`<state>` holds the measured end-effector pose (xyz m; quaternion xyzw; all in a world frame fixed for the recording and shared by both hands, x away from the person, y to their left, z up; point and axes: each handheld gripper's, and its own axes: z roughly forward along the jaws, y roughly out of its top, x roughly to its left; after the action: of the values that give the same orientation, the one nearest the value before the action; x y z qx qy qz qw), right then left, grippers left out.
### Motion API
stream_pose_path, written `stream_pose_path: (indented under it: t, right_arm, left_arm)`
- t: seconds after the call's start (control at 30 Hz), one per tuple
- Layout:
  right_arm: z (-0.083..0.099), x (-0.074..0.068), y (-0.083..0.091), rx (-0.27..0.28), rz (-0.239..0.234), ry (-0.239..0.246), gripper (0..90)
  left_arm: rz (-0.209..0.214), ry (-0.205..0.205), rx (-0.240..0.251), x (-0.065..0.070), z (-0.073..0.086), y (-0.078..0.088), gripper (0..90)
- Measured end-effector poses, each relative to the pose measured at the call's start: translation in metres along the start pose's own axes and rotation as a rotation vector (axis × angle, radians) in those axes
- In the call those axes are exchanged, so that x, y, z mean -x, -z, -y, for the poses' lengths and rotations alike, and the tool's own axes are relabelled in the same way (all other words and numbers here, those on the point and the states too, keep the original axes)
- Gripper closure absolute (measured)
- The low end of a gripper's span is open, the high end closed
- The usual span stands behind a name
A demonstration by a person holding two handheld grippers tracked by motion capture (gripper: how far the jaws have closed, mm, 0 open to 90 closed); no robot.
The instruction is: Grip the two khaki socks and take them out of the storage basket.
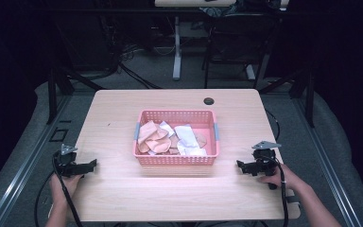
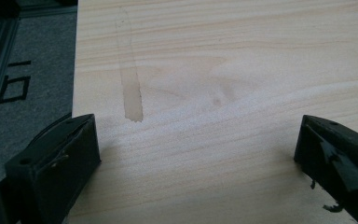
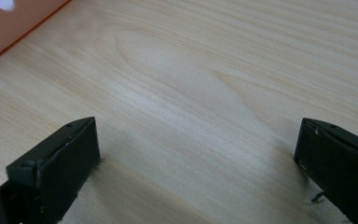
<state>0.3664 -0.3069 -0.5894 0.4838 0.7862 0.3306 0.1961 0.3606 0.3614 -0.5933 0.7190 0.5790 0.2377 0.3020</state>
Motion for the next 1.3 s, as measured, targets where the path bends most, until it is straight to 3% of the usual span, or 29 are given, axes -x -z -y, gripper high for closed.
stream_pose_path:
  t: [0.47,0.6,0.8,1.0,1.3]
  right_arm:
    - [0.0,0.0,-0.001,0.006,0.006,0.003,0.0]
    - [0.0,0.0,-0.001,0.006,0.001,0.001,0.0]
    - [0.0,0.0,-0.001,0.006,0.001,0.001,0.0]
    - [0.0,0.0,-0.001,0.006,0.001,0.001,0.0]
    - [0.0,0.0,-0.001,0.004,-0.003,0.004,0.0]
  left_arm:
    - [0.009,-0.009,-0.016,-0.001,-0.002,0.0,0.0]
    - [0.002,-0.034,-0.044,-0.002,-0.005,0.002,0.0]
    - [-0.004,-0.069,-0.056,-0.001,-0.011,0.009,0.0]
    - [0.007,-0.066,-0.025,-0.001,-0.022,0.024,0.0]
    - [0.039,-0.096,-0.057,0.004,-0.037,0.036,0.0]
